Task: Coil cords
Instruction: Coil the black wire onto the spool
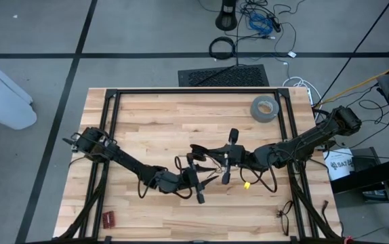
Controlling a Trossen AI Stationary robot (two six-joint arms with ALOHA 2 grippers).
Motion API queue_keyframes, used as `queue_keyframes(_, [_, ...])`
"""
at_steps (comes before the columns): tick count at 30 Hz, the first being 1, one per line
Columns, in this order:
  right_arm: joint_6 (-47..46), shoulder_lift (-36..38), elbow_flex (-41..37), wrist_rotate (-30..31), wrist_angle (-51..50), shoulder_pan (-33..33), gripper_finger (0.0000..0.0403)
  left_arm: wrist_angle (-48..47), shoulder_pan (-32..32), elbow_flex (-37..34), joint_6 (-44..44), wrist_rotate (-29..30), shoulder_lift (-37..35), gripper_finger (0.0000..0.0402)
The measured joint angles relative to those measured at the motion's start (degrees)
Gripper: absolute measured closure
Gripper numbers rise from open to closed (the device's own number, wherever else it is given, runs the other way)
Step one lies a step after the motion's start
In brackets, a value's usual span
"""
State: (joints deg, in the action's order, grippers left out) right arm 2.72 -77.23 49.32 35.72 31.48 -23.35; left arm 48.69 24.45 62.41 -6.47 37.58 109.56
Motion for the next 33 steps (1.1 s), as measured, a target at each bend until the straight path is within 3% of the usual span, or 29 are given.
queue_keyframes(9, [0.1,0.3,0.0,0.0,0.0,0.0,0.0403,-2.1,0.0,0.0,0.2,3.2,0.0,0.0391])
queue_keyframes(19, [-0.1,3.4,0.0,-0.2,-1.2,-2.4,0.0403,-8.4,1.4,0.0,0.2,9.9,0.0,0.0395])
queue_keyframes(33, [-2.9,8.9,0.0,-0.3,-10.5,-5.8,0.0403,-12.3,4.9,0.0,0.2,17.7,-0.7,0.0397])
